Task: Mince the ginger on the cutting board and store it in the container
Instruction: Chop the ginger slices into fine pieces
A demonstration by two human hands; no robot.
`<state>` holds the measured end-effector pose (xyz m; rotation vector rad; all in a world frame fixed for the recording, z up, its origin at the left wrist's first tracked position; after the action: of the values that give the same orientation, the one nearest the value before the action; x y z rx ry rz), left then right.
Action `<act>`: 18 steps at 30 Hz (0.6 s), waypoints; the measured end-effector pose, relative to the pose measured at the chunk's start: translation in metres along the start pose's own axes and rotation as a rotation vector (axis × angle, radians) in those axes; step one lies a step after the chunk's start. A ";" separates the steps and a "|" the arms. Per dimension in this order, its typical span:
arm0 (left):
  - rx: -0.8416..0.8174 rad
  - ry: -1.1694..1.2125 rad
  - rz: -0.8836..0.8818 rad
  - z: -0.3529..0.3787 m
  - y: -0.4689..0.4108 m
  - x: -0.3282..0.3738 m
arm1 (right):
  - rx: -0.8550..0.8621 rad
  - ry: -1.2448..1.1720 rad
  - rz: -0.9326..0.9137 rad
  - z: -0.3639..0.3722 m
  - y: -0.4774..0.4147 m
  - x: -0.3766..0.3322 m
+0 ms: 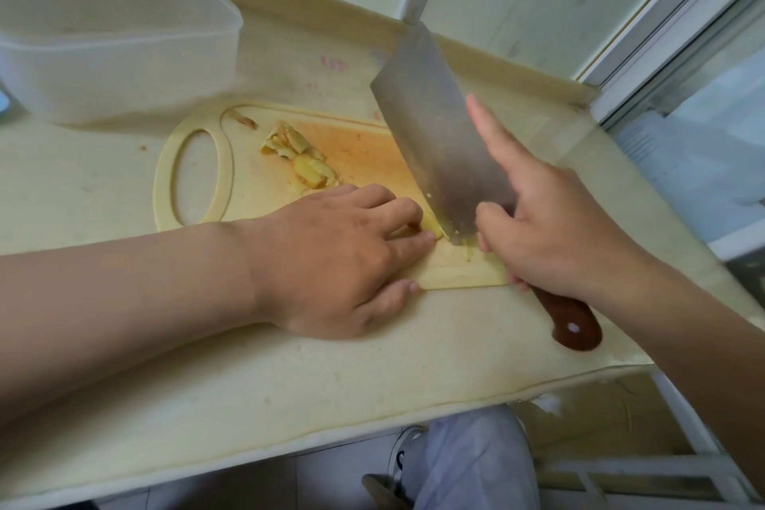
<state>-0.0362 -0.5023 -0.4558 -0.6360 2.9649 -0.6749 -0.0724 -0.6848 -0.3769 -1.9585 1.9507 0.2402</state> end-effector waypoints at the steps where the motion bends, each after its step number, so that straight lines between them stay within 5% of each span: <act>1: -0.001 0.001 -0.001 0.000 0.000 0.000 | -0.009 -0.017 0.020 -0.002 0.006 0.002; 10: -0.013 -0.012 0.003 0.000 -0.001 0.000 | -0.152 0.106 -0.063 -0.004 -0.023 -0.010; 18: -0.020 -0.045 -0.035 -0.001 0.001 0.000 | 0.076 -0.043 -0.019 0.007 0.002 0.005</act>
<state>-0.0369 -0.5010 -0.4549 -0.6967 2.9287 -0.6260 -0.0730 -0.6867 -0.3849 -1.9076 1.8854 0.1983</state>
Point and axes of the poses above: each hand's wrist, its own y-axis away from the middle knuckle, its own z-axis out of the palm, x = y × z, the point moved 2 cm from there along -y, towards the middle knuckle, and after that the axes turned 9 degrees about x, right-handed, at the moved point
